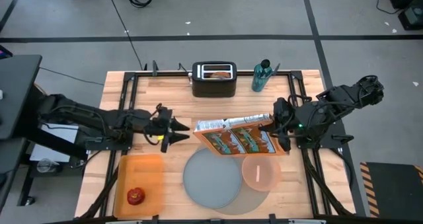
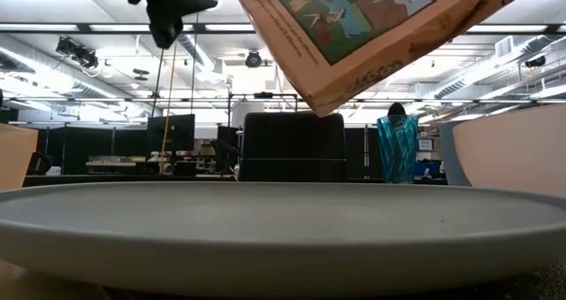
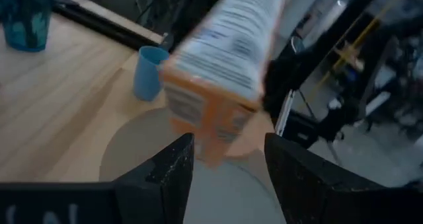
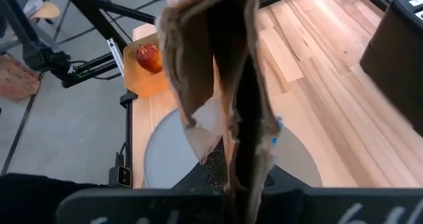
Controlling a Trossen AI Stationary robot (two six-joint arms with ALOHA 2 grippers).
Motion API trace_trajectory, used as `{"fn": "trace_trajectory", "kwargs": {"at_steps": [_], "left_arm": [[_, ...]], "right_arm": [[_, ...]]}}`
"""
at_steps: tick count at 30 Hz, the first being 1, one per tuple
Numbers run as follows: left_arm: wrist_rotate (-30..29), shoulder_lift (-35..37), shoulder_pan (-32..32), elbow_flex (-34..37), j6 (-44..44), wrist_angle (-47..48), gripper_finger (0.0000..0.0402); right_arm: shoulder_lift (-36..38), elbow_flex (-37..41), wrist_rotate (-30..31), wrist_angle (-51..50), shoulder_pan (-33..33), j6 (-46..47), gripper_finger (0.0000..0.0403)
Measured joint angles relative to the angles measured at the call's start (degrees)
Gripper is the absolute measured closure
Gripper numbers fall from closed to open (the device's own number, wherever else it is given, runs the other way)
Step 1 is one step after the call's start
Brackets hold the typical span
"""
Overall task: Arrange a breakfast setting
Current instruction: Pour the cereal into the light orange bowl on the table mat
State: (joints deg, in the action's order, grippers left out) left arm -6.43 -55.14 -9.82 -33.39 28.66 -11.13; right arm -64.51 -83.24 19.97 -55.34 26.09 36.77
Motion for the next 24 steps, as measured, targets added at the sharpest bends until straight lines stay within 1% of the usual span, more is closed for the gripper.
{"fn": "trace_trajectory", "kwargs": {"at_steps": [3,5,9,12,15,18,21,24], "left_arm": [[-0.06,-2.73,-0.09,0.0,-2.95,0.58,0.0206],[-0.08,-4.48,-0.11,0.02,-3.8,0.6,0.0194],[-0.06,-8.55,-0.11,0.03,-4.1,-1.36,0.0147],[-0.08,-11.5,-0.11,0.06,-4.51,-6.11,0.011],[-0.02,-13.93,0.17,0.04,-5.37,-9.32,0.0084],[0.59,-15.56,1.14,0.04,-4.7,-11.79,0.0072],[1.24,-16.6,1.75,0.04,-6.96,-14.83,0.007],[4.25,-17.82,2.74,0.04,-8.33,-20.02,0.007]], "right_arm": [[0.0,0.0,-0.04,0.05,-0.79,0.99,0.0394],[0.0,0.0,-0.05,0.05,-1.13,1.43,0.0394],[0.02,0.0,-0.2,0.5,-1.49,1.65,0.0394],[0.02,0.0,-0.26,0.64,-1.51,1.47,0.0394],[0.02,0.0,-0.68,0.64,-1.51,1.2,0.0394],[0.02,0.0,-1.15,0.81,-1.51,2.13,0.0394],[0.02,0.0,-1.22,2.47,-1.51,2.21,0.0394],[0.04,0.0,-1.2,4.41,-1.53,2.13,0.0394]]}}
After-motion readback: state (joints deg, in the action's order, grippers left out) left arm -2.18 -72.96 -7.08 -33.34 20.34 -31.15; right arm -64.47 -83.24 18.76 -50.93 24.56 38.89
